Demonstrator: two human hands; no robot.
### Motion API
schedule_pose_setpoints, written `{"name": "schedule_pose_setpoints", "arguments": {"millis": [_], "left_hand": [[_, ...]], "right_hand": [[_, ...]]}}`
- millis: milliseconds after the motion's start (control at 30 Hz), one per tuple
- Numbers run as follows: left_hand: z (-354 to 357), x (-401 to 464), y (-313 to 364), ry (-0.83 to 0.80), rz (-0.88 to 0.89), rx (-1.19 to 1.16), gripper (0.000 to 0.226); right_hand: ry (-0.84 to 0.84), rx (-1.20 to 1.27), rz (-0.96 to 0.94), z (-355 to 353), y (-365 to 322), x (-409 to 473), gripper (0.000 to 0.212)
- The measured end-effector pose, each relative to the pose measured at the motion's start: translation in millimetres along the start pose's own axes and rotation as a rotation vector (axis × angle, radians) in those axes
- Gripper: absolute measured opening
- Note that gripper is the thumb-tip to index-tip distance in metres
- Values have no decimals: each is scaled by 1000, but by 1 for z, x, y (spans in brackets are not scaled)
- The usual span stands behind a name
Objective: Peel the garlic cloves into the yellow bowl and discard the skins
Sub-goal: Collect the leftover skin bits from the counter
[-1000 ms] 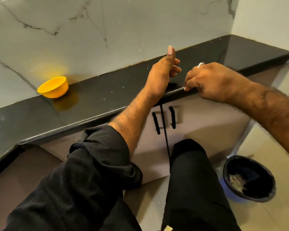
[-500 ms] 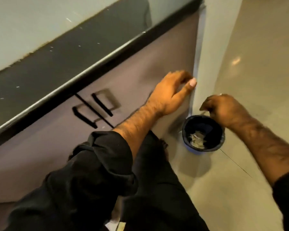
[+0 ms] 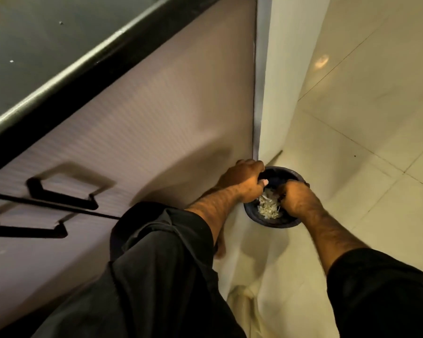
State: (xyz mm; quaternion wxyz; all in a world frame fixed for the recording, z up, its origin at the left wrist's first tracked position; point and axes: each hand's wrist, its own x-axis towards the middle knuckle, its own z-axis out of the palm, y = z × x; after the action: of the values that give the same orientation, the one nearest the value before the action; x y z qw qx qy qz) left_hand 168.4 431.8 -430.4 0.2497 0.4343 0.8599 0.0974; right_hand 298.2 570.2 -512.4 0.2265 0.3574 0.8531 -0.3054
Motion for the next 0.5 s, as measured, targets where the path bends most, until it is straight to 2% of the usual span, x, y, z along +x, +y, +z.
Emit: {"name": "schedule_pose_setpoints", "arguments": {"millis": [167,267,433,500], "left_hand": [[8,3,-10,3,-16,-26,39],[12,3,-16,3,-17,-48,39],[14,0,-22,7,-26,-42,38],[14,0,-23,8,-27,-38,40]], "right_hand": [[23,53,69,9,-3,13,23],[-46,83,65,20,-2,18,33],[122,106,60,19,-7,15,25],[130,81,49,17,-9,14,21]]}}
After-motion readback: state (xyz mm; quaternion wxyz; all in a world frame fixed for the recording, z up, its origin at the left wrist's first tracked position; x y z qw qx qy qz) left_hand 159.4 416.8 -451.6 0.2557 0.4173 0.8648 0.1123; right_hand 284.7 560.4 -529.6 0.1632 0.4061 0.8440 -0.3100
